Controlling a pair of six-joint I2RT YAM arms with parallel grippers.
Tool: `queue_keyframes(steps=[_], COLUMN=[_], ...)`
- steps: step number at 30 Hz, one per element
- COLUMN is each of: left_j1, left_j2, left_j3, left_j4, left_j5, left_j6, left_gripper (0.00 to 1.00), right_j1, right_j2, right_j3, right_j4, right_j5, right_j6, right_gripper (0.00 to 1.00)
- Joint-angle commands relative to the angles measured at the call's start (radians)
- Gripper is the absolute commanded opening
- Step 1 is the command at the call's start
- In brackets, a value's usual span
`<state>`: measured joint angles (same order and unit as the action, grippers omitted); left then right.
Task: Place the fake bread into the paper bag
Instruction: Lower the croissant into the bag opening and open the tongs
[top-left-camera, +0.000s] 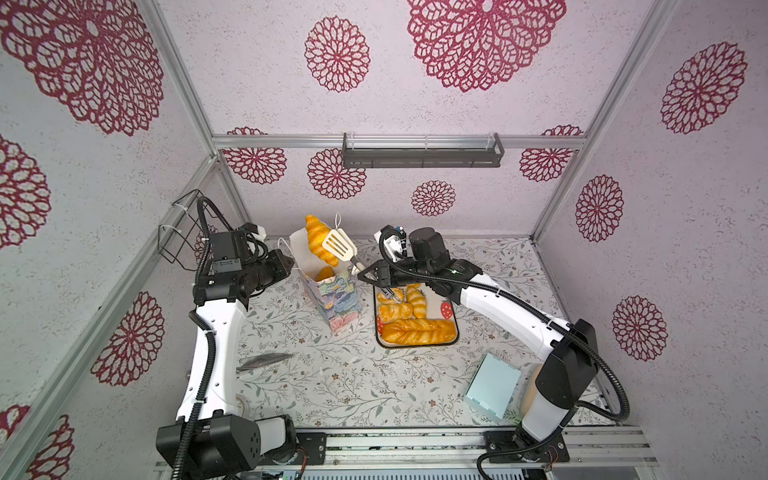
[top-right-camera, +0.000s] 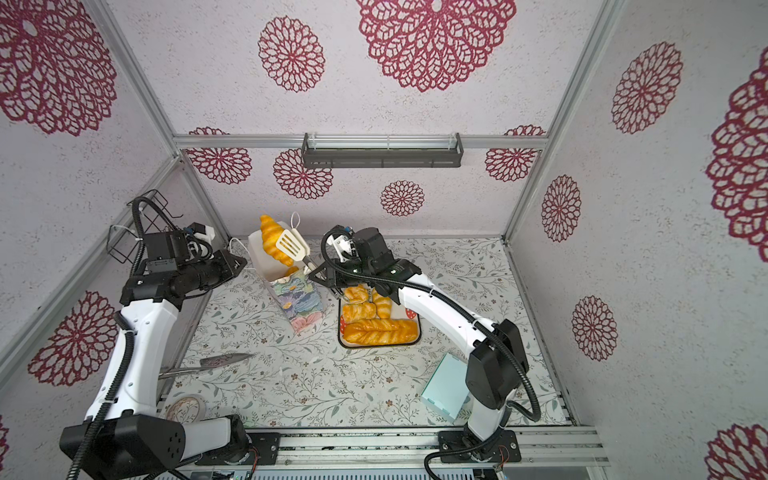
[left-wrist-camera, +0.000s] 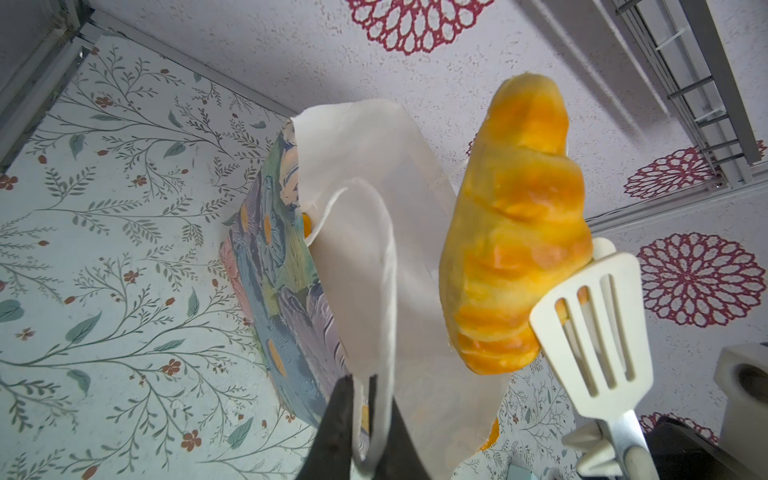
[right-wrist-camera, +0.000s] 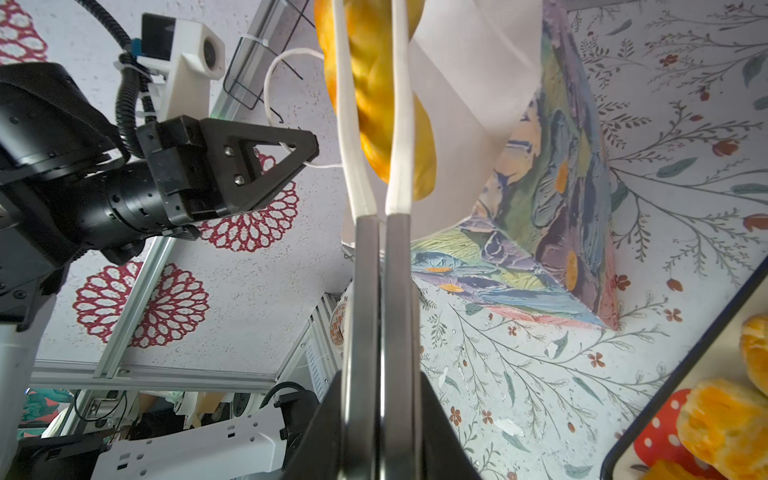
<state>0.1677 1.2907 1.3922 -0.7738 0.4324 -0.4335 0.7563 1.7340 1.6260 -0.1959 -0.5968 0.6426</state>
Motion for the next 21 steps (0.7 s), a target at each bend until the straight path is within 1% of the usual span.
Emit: queue_keyframes(steps=[1,13,21], left_j1=[-0.007,-0.007,-0.008], left_j2=[-0.007,-0.008,-0.008], left_j3=[0.016,0.013,0.014], left_j4=[0.0,0.001,0.001], left_j5=[0.0,0.003,0.004], left_j6=[0.016,0.01,0.01], left_gripper=[0.13,0.13,0.13], right_j1=[0.005,0.002,-0.002], right_j2=[-0.012,0.018,0.021], right_j3=[0.063,0.114,0.121], right_j4=[0.035,-0.04,-0.056], right_j5=[0.009,0.041,0.051], right_j6=[-0.043,-0.07,-0.08], right_gripper=[0.25,0.26,0.29])
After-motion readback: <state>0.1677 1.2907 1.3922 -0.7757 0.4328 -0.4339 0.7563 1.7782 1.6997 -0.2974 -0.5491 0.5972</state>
